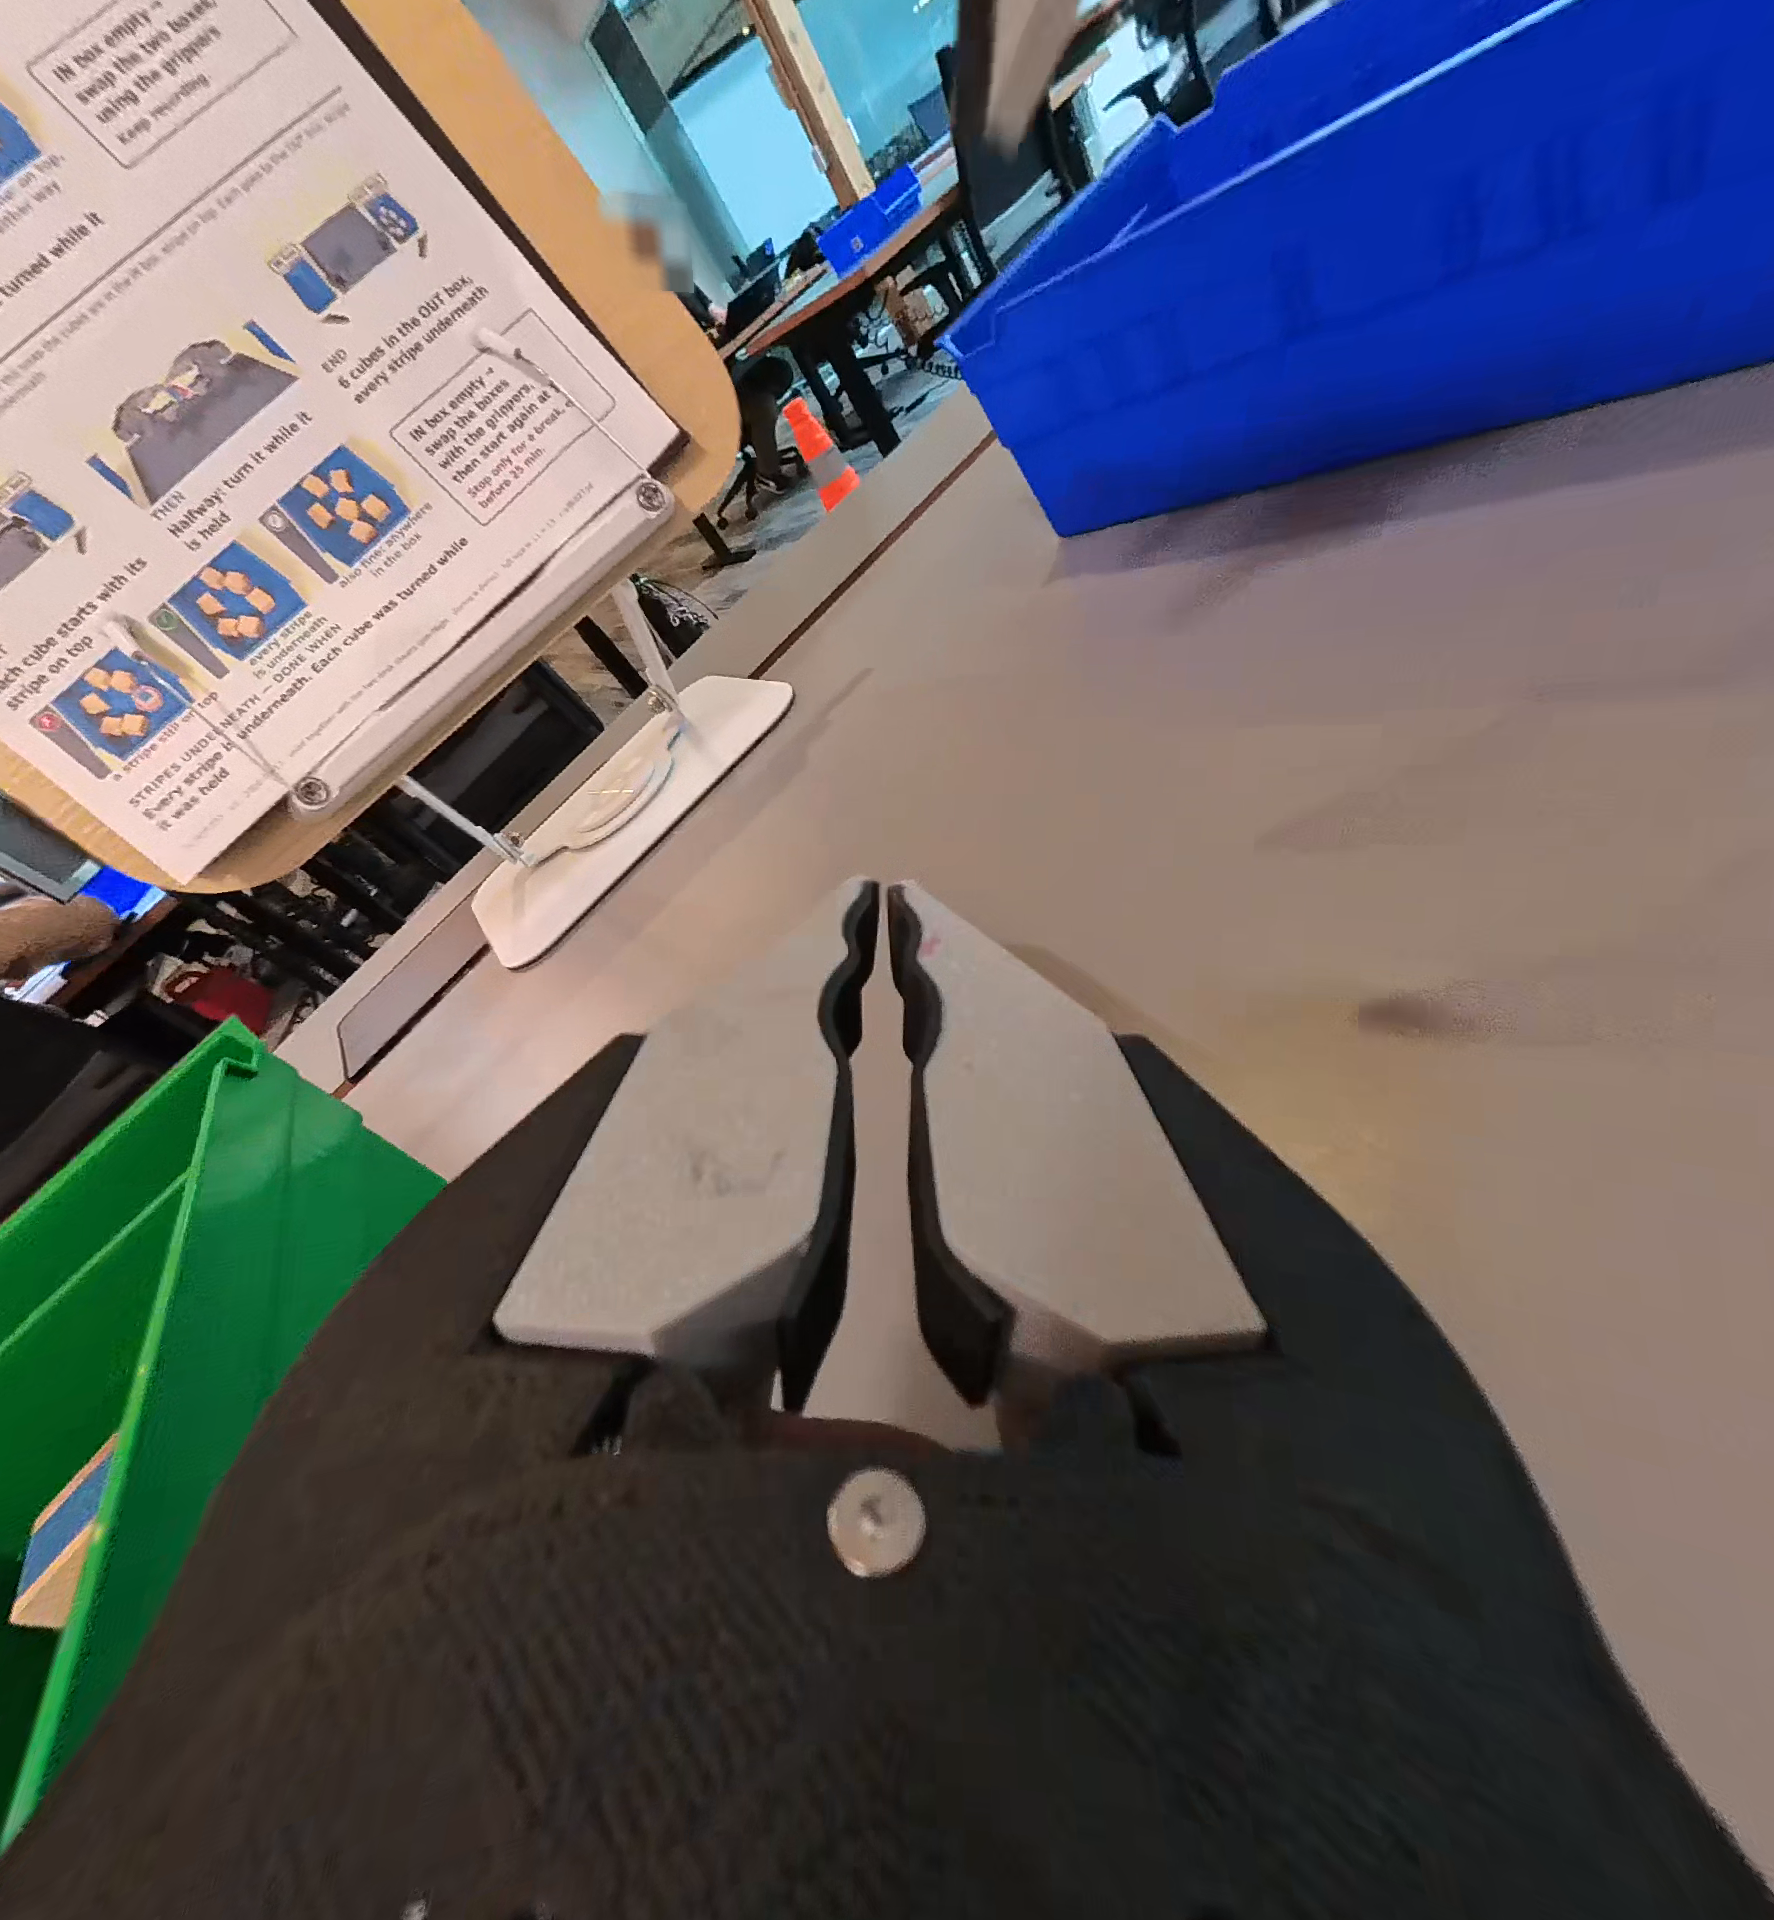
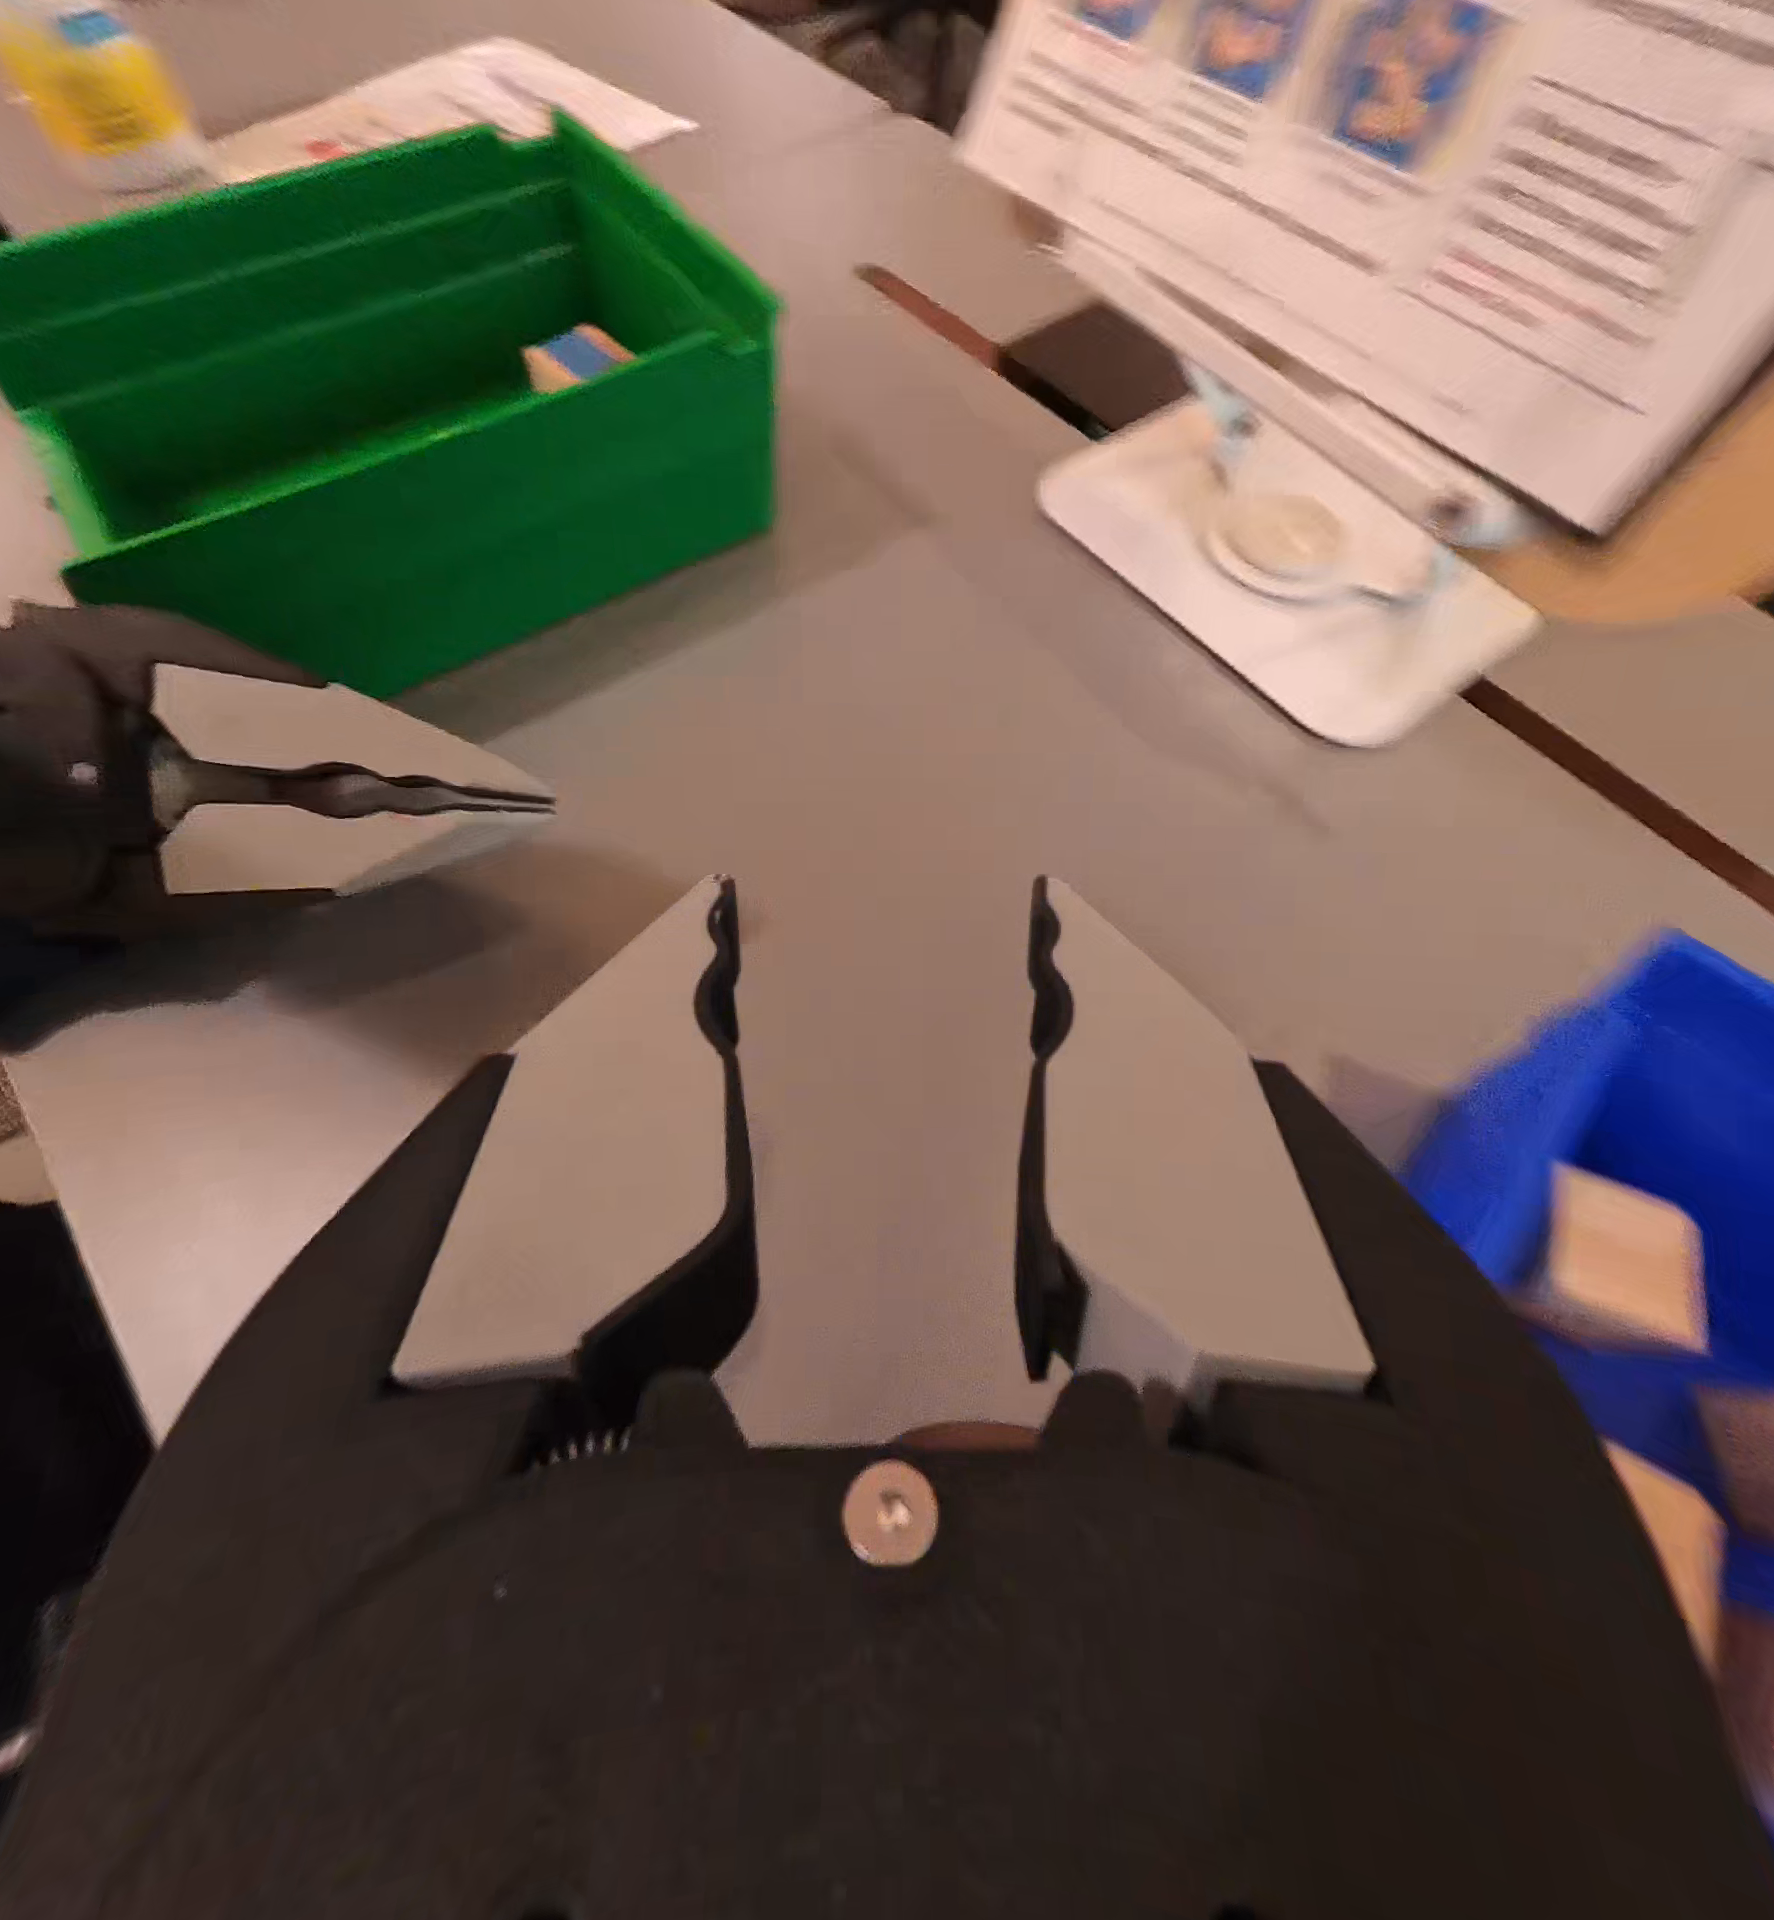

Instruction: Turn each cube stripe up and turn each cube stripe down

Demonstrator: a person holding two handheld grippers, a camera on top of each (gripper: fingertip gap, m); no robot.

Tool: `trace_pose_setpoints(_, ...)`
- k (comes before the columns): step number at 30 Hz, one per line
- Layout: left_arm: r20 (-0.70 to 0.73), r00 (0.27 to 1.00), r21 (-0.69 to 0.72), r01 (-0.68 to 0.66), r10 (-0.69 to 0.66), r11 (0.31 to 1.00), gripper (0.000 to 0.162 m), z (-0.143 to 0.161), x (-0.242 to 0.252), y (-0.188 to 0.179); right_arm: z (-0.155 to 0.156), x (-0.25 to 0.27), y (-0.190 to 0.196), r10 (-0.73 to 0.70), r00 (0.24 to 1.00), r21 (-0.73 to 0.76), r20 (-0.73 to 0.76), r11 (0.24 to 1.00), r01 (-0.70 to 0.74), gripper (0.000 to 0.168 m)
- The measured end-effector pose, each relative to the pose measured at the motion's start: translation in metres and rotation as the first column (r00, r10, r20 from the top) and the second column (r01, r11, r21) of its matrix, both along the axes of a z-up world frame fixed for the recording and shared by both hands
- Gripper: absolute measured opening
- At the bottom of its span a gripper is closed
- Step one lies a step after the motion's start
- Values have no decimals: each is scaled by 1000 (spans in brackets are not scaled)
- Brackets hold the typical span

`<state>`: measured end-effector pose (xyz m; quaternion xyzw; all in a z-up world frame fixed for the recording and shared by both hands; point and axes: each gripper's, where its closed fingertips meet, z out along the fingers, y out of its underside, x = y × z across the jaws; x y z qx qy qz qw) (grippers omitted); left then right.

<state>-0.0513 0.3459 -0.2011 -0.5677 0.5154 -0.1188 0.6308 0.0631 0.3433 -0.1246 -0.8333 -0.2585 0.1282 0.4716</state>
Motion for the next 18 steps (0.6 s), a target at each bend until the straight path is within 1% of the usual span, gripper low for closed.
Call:
trace_pose_setpoints(2,21,1000,-28,12,-11,1000,0,1,1,-2,-15,-33,16,26,1000,117,-6,993,-25,44)
trace_pose_setpoints(3,30,999,-58,21,-19,998,0,-1,2,-4,-23,-44,25,26,999,188,-19,982,-22,42)
trace_pose_setpoints(5,67,997,-143,35,-25,989,7,-1,2,-11,-45,-56,38,31,999,283,-38,959,-19,33)
trace_pose_setpoints(6,88,996,-166,43,-29,985,10,5,0,-16,-57,-61,40,41,999,251,-23,967,-34,33)
trace_pose_setpoints(7,111,994,-169,43,-25,985,9,13,-4,-19,-66,-68,38,74,997,201,-9,977,-71,41)
trace_pose_setpoints(8,129,992,-171,31,-9,985,9,23,-11,-20,-71,-71,37,98,995,210,14,973,-98,41)
trace_pose_setpoints(9,140,990,-186,6,21,983,10,35,-19,-18,-75,-68,37,91,995,229,45,968,-99,38)
trace_pose_setpoints(10,146,987,-208,-39,71,977,10,48,-31,-11,-80,-64,37,71,995,216,68,973,-85,38)
trace_pose_setpoints(11,150,981,-234,-86,123,968,12,62,-44,0,-85,-63,36,70,995,184,68,980,-81,40)
trace_pose_setpoints(13,156,971,-302,-130,184,944,24,88,-69,24,-81,-66,33,87,996,176,15,980,-89,40)
trace_pose_setpoints(14,161,960,-322,-168,229,932,28,100,-84,44,-79,-68,32,96,995,176,-10,980,-93,40)
trace_pose_setpoints(15,154,944,-323,-233,293,918,29,108,-101,68,-77,-70,31,103,994,171,-27,980,-97,40)
trace_pose_setpoints(16,123,922,-322,-314,368,893,30,109,-121,96,-78,-72,30,106,994,169,-32,981,-99,40)
trace_pose_setpoints(17,74,895,-341,-391,439,855,35,102,-140,124,-79,-73,29,108,994,170,-24,980,-102,40)
trace_pose_setpoints(18,14,868,-377,-455,496,807,41,88,-157,149,-80,-75,29,108,994,175,-2,979,-106,40)
